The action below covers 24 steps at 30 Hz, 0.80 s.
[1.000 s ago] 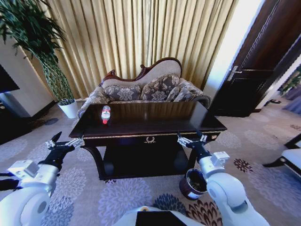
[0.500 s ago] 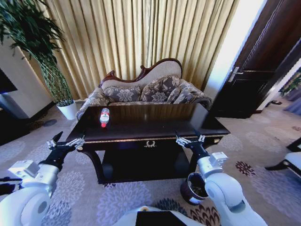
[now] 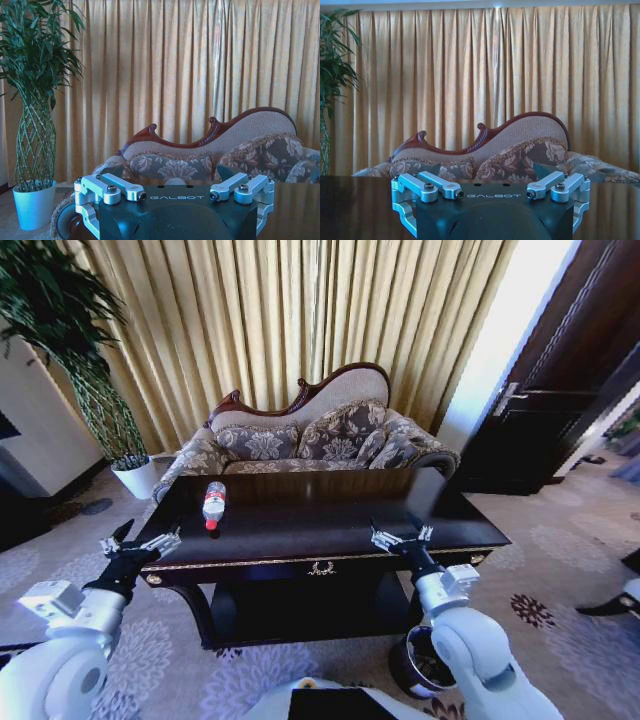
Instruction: Move to the front of the table and place the trash on the table into the trash bin.
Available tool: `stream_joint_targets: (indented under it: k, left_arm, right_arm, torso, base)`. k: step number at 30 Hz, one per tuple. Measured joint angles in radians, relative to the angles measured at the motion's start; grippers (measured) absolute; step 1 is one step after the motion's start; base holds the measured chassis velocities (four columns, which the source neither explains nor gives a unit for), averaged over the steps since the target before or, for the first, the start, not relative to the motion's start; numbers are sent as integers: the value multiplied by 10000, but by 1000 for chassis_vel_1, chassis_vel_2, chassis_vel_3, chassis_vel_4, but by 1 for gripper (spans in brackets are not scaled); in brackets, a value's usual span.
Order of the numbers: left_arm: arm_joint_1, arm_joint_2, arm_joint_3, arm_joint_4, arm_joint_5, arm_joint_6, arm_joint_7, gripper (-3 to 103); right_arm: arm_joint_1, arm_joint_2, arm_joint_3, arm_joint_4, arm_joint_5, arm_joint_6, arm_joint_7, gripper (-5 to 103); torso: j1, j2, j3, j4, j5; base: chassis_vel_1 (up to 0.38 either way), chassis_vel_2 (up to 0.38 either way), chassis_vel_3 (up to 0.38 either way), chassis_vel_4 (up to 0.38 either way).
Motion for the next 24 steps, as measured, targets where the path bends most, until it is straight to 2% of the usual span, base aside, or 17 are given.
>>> stream_joint_targets:
  k: [6,8,9,12,15,16,23,24]
  left_arm:
    - [-234,164,82,0,-164,44,-485,100]
    - [-730,680,210,174,-399,250,-830,100]
    - [-730,680,210,174,-399,250,-830,100]
    - [-1454,1657,393,739,-805,333,-1337,100]
    - [-1715,2020,487,992,-937,353,-1535,100]
    - [-2020,2413,607,1334,-1031,380,-1682,100]
    - [-2963,3232,1126,2300,-1473,777,-1897,100]
    - [-3328,3449,1424,2569,-1732,963,-2185,100]
  right_arm:
    - [6,16,-160,-184,17,140,17,100]
    - [38,28,-286,-282,6,141,31,100]
    - [38,28,-286,-282,6,141,31,100]
    - [98,45,-430,-420,-7,140,36,100]
    - [122,49,-466,-466,0,136,39,100]
    - [158,46,-488,-523,14,125,46,100]
    - [231,-19,-488,-827,85,101,71,100]
    - [209,-65,-457,-859,147,90,74,100]
  torso:
    - [5,-2,2,2,0]
    - [4,-2,2,1,0]
    - [4,-2,2,1,0]
    - [1,0,1,-2,-1]
    - [1,0,1,-2,-1]
    - [2,-1,1,-2,0]
    - [3,-1,2,2,-2]
    - [3,-1,1,1,-1]
  base:
    - [-40,40,47,-36]
    - [0,0,0,0]
    - [0,0,0,0]
    - [0,0,0,0]
    - [0,0,0,0]
    - [0,0,0,0]
    - [0,0,0,0]
    - [0,0,0,0]
